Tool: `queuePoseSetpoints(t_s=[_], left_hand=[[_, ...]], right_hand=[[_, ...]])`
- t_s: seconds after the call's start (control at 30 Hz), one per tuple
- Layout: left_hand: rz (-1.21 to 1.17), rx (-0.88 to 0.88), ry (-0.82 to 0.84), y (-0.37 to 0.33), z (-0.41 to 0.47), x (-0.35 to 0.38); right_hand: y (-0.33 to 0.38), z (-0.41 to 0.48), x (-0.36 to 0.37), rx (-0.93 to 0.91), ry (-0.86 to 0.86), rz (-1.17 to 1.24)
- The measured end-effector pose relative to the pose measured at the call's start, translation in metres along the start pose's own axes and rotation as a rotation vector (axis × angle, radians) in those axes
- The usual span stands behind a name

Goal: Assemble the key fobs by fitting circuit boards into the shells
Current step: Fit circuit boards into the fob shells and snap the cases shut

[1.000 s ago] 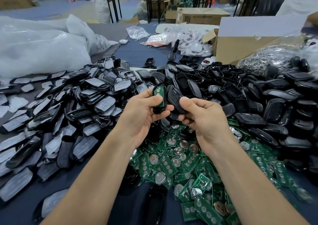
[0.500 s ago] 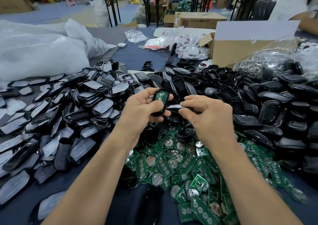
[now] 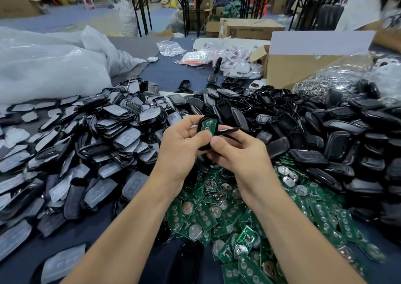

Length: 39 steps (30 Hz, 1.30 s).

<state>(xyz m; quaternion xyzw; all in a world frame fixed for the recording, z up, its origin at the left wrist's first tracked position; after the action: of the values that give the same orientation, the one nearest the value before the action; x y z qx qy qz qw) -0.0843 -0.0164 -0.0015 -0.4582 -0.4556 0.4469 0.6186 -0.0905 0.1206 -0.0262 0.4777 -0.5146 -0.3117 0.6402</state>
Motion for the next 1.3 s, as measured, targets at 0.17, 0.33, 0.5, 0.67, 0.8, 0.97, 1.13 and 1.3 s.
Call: queuePoseSetpoints(t_s=[0.17, 0.33, 0.5, 0.67, 0.8, 0.97, 1.13, 1.3], left_hand=[[-0.033, -0.017, 0.021, 0.001, 0.000, 0.002], [-0.064, -0.033, 0.052, 0.001, 0.001, 0.005], [-0.075, -0.050, 0.073, 0.001, 0.001, 0.009], [-0.140, -0.057, 0.029, 0.000, 0.000, 0.005], [-0.134, -0.074, -0.208, 0.002, -0.002, -0.013], [-0.048, -0.104, -0.243, 0.004, -0.002, -0.013], [0.111, -0.106, -0.299, 0.005, -0.005, -0.019], [0.263, -0.069, -0.338, 0.001, -0.007, -0.023]], right_hand=[[-0.003, -0.001, 0.005, -0.001, -0.044, 0.130], [-0.003, 0.001, 0.006, -0.029, -0.102, 0.102], [-0.002, 0.002, 0.006, -0.034, -0.131, 0.149], [0.005, 0.004, -0.004, -0.041, -0.103, 0.263], [0.009, 0.005, -0.007, 0.002, -0.002, 0.256], [0.003, 0.005, 0.001, 0.039, 0.062, 0.080], [0.004, 0.004, 0.007, -0.028, 0.091, -0.196], [0.007, 0.004, 0.006, -0.062, 0.106, -0.370]])
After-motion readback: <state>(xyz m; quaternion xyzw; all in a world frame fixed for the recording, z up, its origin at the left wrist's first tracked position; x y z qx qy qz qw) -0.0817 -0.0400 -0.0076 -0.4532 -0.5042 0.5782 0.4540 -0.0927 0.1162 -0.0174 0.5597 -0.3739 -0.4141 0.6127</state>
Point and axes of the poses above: each hand's wrist, its own z-axis towards the middle knuckle, its own x-axis out of the palm, y = z × x, the point moved 6 cm from there along z, towards the middle knuckle, and after that the axes turned 13 degrees about y, right-handed, at the moved point
